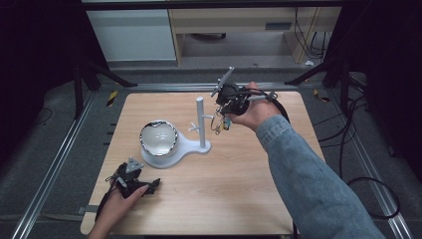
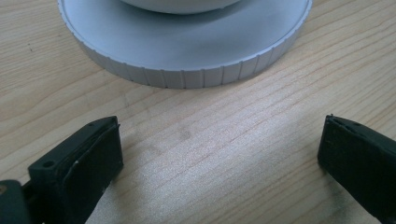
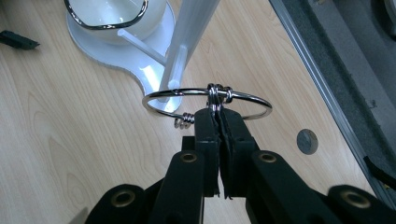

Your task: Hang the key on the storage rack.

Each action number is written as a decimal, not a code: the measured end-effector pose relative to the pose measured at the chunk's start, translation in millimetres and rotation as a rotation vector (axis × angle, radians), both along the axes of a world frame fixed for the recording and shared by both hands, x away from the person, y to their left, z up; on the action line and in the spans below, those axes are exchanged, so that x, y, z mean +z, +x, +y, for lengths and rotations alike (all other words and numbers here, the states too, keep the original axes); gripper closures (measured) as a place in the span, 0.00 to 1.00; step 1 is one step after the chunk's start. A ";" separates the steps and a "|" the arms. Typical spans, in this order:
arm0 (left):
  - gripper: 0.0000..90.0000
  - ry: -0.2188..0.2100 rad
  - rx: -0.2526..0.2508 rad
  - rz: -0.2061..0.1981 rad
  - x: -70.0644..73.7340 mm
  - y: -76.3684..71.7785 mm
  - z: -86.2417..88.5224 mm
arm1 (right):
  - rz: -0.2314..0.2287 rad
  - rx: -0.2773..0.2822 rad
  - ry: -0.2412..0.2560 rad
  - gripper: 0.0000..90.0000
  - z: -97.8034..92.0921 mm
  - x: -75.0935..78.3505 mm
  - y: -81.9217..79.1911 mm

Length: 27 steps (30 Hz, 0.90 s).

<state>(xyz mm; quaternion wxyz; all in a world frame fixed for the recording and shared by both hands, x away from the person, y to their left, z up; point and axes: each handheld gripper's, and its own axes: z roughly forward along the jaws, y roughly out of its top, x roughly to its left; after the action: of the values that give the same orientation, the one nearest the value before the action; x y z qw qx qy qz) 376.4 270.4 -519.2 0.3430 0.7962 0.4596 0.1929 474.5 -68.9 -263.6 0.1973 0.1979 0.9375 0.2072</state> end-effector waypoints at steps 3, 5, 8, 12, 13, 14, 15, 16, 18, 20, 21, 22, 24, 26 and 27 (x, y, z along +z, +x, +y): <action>0.00 0.000 0.000 0.000 0.0 0.0 0.0 | 0.003 0.001 -0.008 0.96 2.9 0.4 0.9; 0.00 0.000 0.000 0.000 0.0 0.0 0.0 | 0.009 0.004 -0.015 0.96 5.7 -0.6 2.5; 0.00 0.000 0.000 0.000 0.0 0.0 0.0 | 0.017 0.008 -0.020 0.96 9.7 -2.9 6.0; 0.00 0.000 0.000 0.000 0.0 0.0 0.0 | 0.029 0.014 -0.021 0.96 14.6 -4.7 10.4; 0.00 0.000 0.000 0.000 0.0 0.0 0.0 | 0.033 0.018 -0.023 0.96 16.2 -5.3 10.4; 0.00 0.000 0.000 0.000 0.0 0.0 0.0 | 0.031 0.021 -0.024 0.96 17.3 -5.6 10.2; 0.00 0.000 0.000 0.000 0.0 0.0 0.0 | 0.025 0.023 -0.023 0.96 18.5 -5.9 9.9; 0.00 0.000 0.000 0.000 0.0 0.0 0.0 | 0.030 0.025 -0.025 0.96 19.5 -6.0 9.8; 0.00 0.000 0.000 0.000 0.0 0.0 0.0 | 0.036 0.027 -0.034 0.96 21.2 -7.9 11.0; 0.00 0.000 -0.001 0.000 0.0 -0.1 0.0 | 0.043 0.026 -0.038 0.96 21.8 -9.5 12.8; 0.00 0.000 -0.002 0.000 0.0 -0.1 0.0 | 0.049 0.024 -0.036 0.96 22.1 -10.1 14.1; 0.00 0.000 -0.002 0.000 0.0 -0.1 0.0 | 0.052 0.026 -0.033 0.96 22.3 -10.6 15.0; 0.00 0.000 -0.002 0.000 0.0 -0.1 0.0 | 0.056 0.027 -0.040 0.96 23.2 -10.9 16.9; 0.00 0.000 -0.001 0.000 0.0 -0.1 0.0 | 0.059 0.027 -0.041 0.96 24.1 -10.9 17.9; 0.00 0.000 -0.002 0.000 0.0 -0.1 0.0 | 0.065 0.026 -0.036 0.95 24.0 -10.8 18.8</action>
<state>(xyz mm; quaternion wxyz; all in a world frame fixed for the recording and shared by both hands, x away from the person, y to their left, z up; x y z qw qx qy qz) 376.3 270.5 -519.2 0.3430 0.7967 0.4590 0.1925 493.3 -44.9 -274.4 0.1673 0.1886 0.9496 0.1864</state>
